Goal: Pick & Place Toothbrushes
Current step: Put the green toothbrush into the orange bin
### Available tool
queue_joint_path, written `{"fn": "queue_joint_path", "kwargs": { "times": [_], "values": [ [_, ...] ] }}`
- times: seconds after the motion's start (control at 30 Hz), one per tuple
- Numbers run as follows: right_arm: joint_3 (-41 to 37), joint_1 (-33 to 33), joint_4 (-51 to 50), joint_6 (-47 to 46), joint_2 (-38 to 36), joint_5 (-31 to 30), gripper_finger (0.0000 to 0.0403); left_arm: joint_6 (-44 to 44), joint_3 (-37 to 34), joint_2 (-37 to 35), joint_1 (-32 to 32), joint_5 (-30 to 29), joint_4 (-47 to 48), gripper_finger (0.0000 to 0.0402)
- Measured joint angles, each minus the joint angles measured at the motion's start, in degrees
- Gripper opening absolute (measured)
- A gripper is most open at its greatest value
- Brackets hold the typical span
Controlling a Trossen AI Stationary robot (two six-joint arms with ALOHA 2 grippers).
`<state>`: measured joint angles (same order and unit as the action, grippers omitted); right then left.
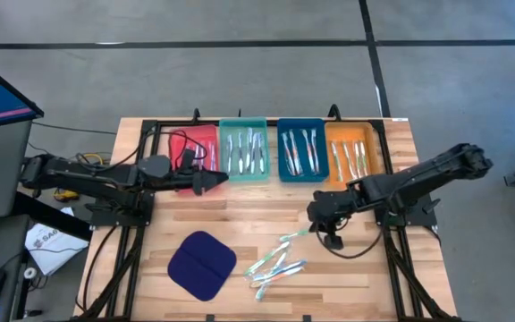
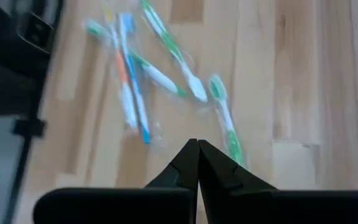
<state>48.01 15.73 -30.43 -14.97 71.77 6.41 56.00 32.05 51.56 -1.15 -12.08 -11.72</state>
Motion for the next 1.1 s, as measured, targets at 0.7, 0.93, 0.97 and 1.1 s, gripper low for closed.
{"fn": "queue_joint_path", "kwargs": {
  "times": [0.7,0.93,0.97,1.1],
  "values": [
    [1.1,-3.7,-8.6,-39.9,14.7,11.3,0.006,4.0,0.0,1.8,0.0,-7.0,-1.8,0.0204],
    [0.5,-5.2,-5.7,-90.1,14.8,15.9,0.0061,3.9,0.0,1.8,1.7,1.2,-5.0,0.0204],
    [0.5,-5.1,-4.5,-95.5,14.8,15.6,0.0061,3.9,0.0,1.8,2.2,3.7,-5.9,0.0204],
    [0.9,-3.7,2.2,-112.1,14.8,7.5,0.0061,2.9,0.0,1.8,4.3,14.9,-9.8,0.0204]
  ]
}}
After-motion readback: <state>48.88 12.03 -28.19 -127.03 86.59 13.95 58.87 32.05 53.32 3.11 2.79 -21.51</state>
